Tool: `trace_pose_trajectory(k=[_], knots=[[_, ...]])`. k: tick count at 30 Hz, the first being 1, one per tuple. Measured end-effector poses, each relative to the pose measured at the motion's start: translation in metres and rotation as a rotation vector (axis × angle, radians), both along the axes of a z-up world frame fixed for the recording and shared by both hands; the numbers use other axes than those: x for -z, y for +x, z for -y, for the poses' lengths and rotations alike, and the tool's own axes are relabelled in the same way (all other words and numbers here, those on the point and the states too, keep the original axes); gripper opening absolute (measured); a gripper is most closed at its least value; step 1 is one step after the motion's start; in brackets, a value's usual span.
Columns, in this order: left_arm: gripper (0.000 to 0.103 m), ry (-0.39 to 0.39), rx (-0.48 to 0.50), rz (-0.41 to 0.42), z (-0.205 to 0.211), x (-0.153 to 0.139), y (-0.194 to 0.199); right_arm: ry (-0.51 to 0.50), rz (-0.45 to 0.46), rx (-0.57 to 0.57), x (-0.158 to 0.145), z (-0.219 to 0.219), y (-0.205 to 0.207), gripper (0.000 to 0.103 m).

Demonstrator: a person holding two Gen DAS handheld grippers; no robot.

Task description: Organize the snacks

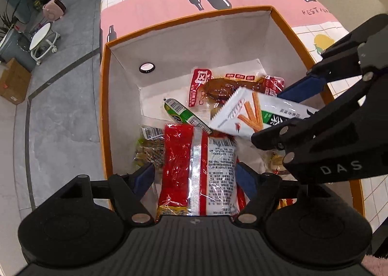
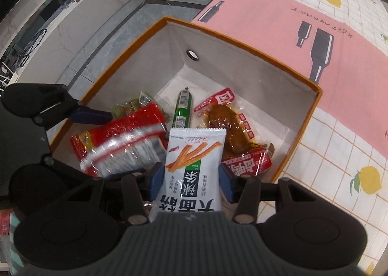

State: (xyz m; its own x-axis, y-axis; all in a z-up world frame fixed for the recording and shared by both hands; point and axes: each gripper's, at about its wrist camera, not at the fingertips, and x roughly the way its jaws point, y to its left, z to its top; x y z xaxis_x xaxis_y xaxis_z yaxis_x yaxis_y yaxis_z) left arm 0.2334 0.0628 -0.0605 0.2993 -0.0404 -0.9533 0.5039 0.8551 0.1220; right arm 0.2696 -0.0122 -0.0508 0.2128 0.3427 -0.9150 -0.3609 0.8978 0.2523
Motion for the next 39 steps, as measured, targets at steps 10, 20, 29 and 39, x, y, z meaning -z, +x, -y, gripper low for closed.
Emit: trace_pose_trajectory(k=[10, 20, 29, 39], knots=[[0.09, -0.053, -0.041, 0.011, -0.003, -0.019, -0.009, 0.007, 0.011, 0.028, -0.01, 0.004, -0.002, 0.061], [0.09, -0.117, -0.114, 0.16, 0.001, -0.069, -0.041, 0.036, 0.138, 0.076, -0.053, 0.026, -0.031, 0.064], [0.09, -0.172, -0.146, 0.405, 0.019, -0.113, -0.095, 0.104, 0.308, 0.194, -0.103, 0.073, -0.096, 0.068], [0.09, -0.258, -0.251, 0.643, 0.038, -0.137, -0.159, 0.052, 0.511, 0.289, -0.126, 0.105, -0.184, 0.077]])
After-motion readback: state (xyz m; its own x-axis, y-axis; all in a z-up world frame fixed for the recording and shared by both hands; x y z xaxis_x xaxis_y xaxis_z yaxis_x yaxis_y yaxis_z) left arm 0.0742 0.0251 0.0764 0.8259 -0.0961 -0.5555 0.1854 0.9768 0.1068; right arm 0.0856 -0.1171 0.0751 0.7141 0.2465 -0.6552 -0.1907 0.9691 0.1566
